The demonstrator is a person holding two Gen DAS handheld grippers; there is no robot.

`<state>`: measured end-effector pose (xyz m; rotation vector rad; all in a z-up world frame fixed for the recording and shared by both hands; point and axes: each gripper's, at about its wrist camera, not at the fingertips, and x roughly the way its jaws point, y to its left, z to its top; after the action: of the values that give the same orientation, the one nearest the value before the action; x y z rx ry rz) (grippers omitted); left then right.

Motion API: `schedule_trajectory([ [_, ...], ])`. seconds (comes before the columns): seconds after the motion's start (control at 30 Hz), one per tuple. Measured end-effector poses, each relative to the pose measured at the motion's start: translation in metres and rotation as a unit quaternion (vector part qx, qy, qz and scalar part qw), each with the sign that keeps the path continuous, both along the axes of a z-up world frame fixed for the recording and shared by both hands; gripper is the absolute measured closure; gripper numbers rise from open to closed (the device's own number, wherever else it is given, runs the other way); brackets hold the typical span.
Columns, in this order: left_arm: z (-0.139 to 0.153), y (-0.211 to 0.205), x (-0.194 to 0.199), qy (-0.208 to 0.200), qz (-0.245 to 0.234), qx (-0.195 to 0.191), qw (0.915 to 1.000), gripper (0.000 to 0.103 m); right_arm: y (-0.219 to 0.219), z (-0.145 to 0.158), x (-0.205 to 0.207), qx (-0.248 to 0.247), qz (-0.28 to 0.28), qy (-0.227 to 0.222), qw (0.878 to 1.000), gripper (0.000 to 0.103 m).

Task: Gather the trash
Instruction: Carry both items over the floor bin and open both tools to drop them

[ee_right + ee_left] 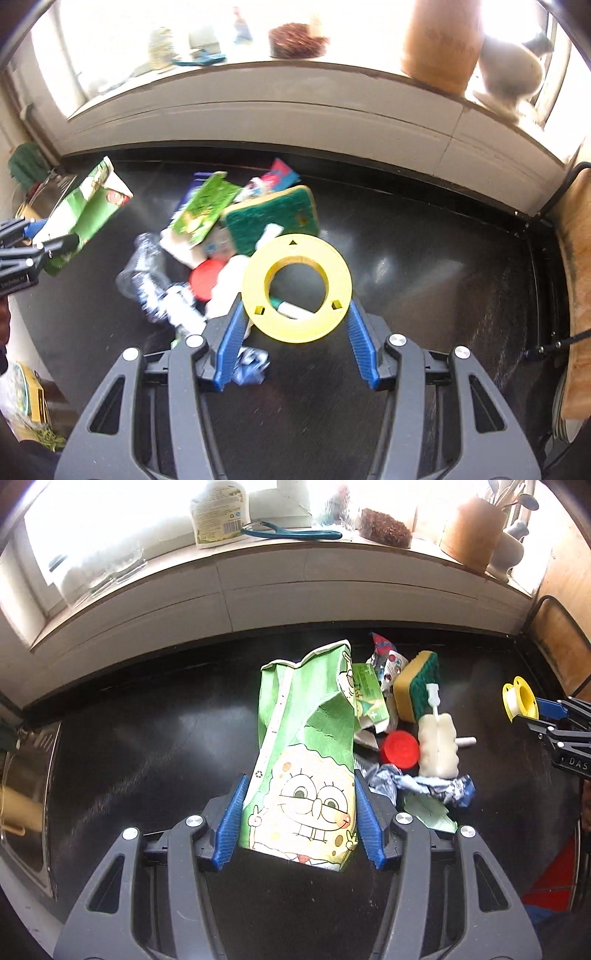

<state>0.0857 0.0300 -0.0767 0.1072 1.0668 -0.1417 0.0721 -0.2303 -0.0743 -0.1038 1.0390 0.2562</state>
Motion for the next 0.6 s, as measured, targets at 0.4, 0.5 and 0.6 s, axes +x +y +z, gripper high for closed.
schedule_trajectory([
  [0.4,0.018,0.05,-0.095,-0.035,0.086,-0.002,0.9957,0.049,0.09,0.017,-0.029,0.017,0.117,-0.026,0.993,0.051],
  [0.5,0.017,0.086,-0.132,-0.041,0.144,-0.005,0.9887,0.049,0.149,0.013,-0.038,0.036,0.188,-0.017,0.981,0.051],
  [0.6,0.007,0.131,-0.184,-0.042,0.22,0.003,0.9746,0.049,0.219,0.003,-0.06,0.048,0.27,0.001,0.962,0.051],
])
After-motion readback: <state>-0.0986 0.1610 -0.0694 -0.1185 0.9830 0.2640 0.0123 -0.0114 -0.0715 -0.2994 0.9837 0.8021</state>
